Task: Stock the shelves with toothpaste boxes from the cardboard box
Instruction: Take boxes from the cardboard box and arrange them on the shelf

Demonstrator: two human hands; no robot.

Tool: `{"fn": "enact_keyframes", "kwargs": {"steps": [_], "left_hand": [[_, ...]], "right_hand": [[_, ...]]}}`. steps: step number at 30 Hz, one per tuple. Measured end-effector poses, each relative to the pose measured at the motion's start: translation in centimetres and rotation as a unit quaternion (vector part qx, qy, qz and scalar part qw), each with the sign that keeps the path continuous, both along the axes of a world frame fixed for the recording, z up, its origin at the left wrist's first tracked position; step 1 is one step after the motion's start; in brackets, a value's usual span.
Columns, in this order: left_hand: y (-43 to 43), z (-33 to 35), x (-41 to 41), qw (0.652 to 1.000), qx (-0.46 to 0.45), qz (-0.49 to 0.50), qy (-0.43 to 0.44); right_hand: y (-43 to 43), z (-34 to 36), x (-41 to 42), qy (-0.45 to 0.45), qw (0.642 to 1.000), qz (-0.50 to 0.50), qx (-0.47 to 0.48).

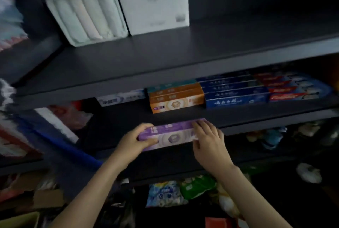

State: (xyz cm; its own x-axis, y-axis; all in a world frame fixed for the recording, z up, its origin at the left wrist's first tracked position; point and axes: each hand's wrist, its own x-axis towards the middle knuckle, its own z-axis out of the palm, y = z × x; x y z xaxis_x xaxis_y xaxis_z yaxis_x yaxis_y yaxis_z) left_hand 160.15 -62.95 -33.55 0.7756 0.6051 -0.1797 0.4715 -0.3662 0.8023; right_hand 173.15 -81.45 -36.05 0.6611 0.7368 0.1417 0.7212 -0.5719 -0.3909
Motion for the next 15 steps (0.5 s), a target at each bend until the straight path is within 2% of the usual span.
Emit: {"fn": "enact_keyframes", "kwargs": {"steps": [4, 8, 12, 15], "left_hand": [[2.5, -2.8, 1.8, 0.997, 0.015, 0.015, -0.078], [4.8, -4.6, 4.3, 0.991, 0.016, 0.043, -0.123], [5.3, -6.2, 7.1, 0.974, 0.065, 0.171, -0.137], [4.9, -6.7, 8.7, 0.967, 0.066, 0.202, -0.14]], "right_hand": [[3.3, -3.6, 2.1, -0.044, 0.993, 0.01, 0.106], [5.8, -4.7, 3.7, -0.077, 0.992, 0.022, 0.096], [7.1, -4.8, 4.9, -0.068, 0.995, 0.012, 0.071], [8.0, -4.6, 5.8, -0.039, 0.997, 0.006, 0.063]]}}
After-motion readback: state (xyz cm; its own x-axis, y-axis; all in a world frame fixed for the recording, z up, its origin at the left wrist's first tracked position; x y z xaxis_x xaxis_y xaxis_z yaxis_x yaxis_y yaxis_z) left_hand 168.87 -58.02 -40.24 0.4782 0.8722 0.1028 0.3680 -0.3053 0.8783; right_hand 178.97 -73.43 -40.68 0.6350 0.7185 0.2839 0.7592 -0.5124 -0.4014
